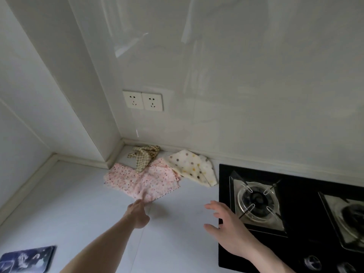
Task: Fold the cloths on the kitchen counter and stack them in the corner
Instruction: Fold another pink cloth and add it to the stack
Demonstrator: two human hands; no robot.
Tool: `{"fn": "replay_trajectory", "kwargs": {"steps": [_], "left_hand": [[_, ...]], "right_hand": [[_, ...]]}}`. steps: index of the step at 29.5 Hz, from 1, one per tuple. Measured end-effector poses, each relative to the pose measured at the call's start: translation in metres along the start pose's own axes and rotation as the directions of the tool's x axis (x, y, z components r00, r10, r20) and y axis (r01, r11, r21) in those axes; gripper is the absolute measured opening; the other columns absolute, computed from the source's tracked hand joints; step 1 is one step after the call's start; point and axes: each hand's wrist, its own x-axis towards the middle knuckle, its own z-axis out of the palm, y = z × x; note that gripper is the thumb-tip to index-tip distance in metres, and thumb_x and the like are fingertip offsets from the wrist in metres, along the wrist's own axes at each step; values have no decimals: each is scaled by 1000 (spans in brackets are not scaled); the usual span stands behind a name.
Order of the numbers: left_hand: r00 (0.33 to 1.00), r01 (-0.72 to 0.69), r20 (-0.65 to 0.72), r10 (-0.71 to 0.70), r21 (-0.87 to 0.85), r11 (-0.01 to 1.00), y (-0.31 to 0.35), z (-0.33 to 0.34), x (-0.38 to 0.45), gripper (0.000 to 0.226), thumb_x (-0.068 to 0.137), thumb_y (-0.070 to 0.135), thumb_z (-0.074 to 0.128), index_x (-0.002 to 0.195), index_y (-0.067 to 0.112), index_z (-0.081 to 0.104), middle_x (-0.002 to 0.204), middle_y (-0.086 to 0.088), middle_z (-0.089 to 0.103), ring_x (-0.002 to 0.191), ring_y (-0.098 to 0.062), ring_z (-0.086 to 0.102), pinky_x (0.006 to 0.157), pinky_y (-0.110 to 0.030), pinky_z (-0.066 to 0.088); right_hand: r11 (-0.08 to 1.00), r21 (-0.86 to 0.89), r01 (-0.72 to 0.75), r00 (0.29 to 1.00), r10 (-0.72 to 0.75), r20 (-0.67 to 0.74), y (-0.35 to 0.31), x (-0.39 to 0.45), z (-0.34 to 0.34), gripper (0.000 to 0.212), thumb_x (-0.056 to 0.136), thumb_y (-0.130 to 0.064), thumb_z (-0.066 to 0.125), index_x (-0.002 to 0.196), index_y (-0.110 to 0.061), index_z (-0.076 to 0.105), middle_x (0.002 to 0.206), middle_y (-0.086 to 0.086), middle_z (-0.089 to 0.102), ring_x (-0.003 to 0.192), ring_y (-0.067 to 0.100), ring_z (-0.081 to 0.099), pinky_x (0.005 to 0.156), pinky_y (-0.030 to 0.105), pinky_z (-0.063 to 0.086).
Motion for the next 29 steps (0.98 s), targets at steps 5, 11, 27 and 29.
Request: {"fn": "replay_trajectory", "kwargs": {"steps": [5, 11, 27, 29], "left_hand": [[970, -99, -232, 78, -82, 992, 9, -10, -16, 52, 89, 23, 61, 141, 24, 60, 142, 3, 61, 134, -20, 51, 110, -33, 45], [766, -349, -628, 142, -219, 911, 17, -55, -72, 2, 84, 29, 79, 83, 31, 79, 90, 13, 77, 85, -11, 71, 72, -27, 54], [844, -521, -432, 319, -515, 681, 72, -108, -202, 21, 79, 8, 75, 88, 27, 75, 85, 10, 77, 72, -15, 72, 70, -33, 61], [847, -513, -425, 319, -498, 699, 77, -101, -206, 19, 79, 10, 77, 85, 28, 75, 81, 14, 76, 68, -11, 69, 65, -26, 58]], "right_hand": [[999, 32, -14, 1000, 14, -6, -5, 0, 6, 46, 94, -36, 67, 134, -47, 49, 148, -28, 32, 126, -3, 48, 94, 16, 44], [999, 37, 6, 1000, -7, 17, -15, 5, 15, 46, 93, -36, 66, 134, -47, 48, 143, -28, 40, 125, -5, 48, 97, 18, 47], [990, 114, 86, 988, -100, 121, -65, -12, 66, 57, 72, -67, 74, 121, -44, 56, 124, -26, 63, 115, -5, 59, 99, 32, 53], [986, 148, 72, 988, -90, 122, -69, -17, 72, 42, 77, -60, 73, 113, -41, 61, 110, -20, 71, 101, -3, 66, 92, 33, 57]]}}
